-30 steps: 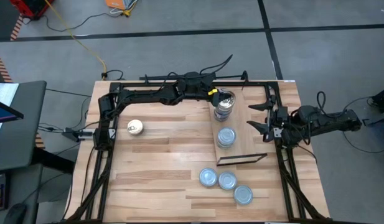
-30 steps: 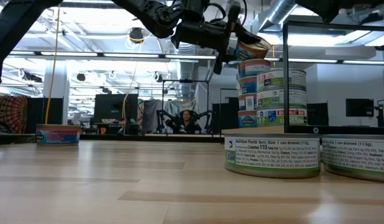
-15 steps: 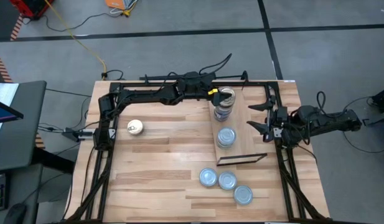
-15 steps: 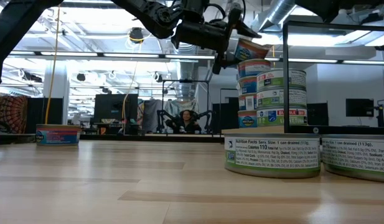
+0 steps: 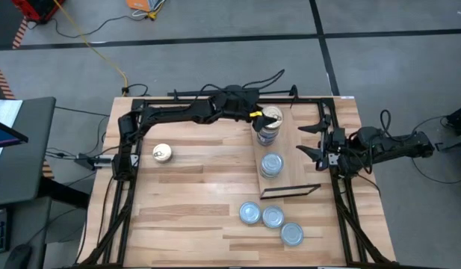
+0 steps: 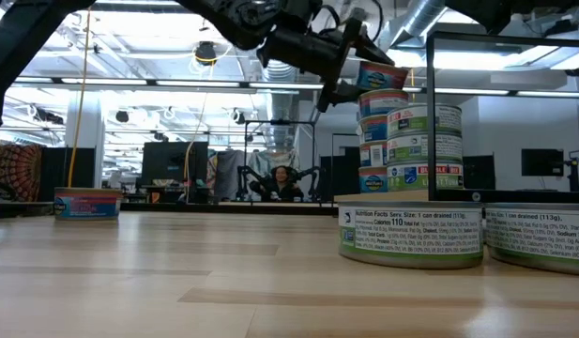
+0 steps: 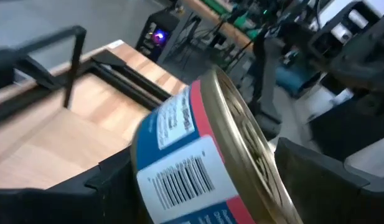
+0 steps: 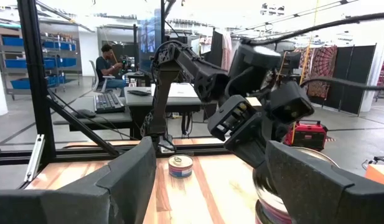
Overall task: Stack canned seafood by type on shelf
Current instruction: Stack the blue-pink tuna can on top of the other blue-pink tuna can on the shelf
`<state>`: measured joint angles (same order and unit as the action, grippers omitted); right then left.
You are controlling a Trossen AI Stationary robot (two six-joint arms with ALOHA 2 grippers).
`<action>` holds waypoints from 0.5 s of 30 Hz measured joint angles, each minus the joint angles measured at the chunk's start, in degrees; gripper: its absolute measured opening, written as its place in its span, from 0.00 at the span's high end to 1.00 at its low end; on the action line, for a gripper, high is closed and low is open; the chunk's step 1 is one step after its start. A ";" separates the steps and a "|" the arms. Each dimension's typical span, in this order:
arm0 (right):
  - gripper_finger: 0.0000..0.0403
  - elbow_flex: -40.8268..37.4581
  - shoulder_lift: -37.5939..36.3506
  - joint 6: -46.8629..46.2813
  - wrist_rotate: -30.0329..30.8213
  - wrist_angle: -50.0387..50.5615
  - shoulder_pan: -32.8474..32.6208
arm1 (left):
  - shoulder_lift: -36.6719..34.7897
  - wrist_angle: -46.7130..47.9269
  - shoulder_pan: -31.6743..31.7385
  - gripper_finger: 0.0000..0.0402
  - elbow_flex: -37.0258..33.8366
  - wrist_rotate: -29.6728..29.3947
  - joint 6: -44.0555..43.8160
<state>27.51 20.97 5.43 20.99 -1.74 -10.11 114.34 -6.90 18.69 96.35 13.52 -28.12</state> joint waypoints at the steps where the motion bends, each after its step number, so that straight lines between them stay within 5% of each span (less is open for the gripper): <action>1: 0.19 0.00 0.00 0.00 -0.02 0.00 0.00 | 0.00 2.15 -0.05 0.18 1.20 -0.68 1.97; 8: 0.19 0.00 0.00 0.09 -0.02 -0.03 0.00 | -0.09 16.60 -0.09 0.18 7.62 -2.82 9.46; 15: 0.19 0.02 0.07 0.16 -0.03 -0.52 0.00 | -0.31 18.44 -0.23 0.18 8.07 -3.45 11.89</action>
<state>27.53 21.04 5.59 20.97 -2.26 -10.11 114.04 11.54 18.46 104.42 10.07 -16.24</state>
